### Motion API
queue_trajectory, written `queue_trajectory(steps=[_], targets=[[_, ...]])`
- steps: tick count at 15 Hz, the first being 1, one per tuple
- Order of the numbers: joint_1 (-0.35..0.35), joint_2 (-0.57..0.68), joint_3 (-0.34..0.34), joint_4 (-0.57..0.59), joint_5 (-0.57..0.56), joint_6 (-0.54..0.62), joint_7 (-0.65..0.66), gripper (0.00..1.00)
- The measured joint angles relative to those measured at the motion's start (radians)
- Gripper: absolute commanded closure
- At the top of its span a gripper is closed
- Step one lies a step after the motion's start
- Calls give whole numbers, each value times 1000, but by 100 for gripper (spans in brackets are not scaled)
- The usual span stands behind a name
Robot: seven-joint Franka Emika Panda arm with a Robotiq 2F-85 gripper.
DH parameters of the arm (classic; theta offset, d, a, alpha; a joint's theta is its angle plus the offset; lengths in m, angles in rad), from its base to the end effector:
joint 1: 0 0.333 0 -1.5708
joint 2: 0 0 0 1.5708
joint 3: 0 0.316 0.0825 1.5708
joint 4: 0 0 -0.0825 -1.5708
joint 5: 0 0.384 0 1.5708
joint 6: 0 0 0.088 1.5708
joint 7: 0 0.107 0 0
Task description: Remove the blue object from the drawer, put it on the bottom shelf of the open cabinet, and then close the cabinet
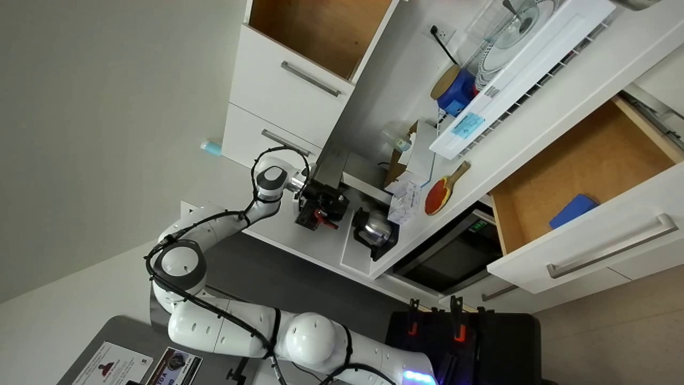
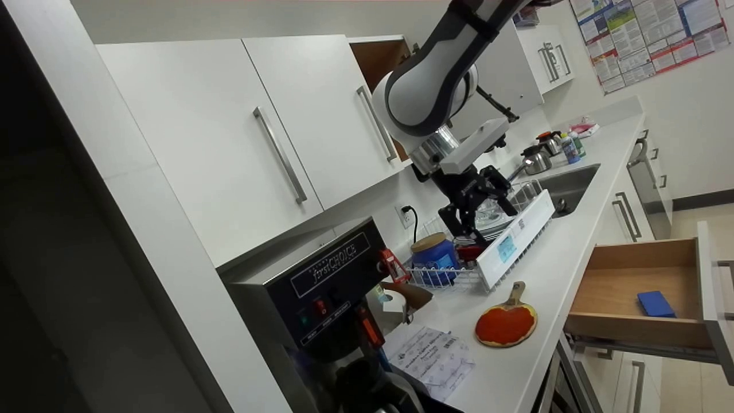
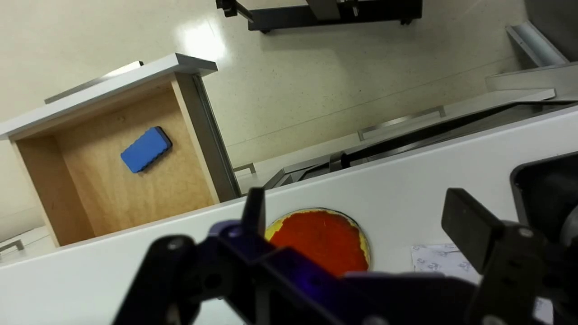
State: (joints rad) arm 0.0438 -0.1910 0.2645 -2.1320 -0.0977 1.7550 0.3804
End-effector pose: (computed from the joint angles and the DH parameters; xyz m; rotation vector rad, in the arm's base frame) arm 0.4553 0.1409 0.4730 2.9341 -0.0796 -0.1972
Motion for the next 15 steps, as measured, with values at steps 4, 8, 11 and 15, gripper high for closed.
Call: queue_trajectory(steps=[4, 8, 11, 15], targets=[[-15, 17, -95, -1, 2, 29, 33, 0], [-75, 91, -223, -22, 2, 181, 38, 0], [-116, 182, -285, -63, -7, 369, 99, 0], [-131, 316, -352, -115, -43, 558, 283, 0]])
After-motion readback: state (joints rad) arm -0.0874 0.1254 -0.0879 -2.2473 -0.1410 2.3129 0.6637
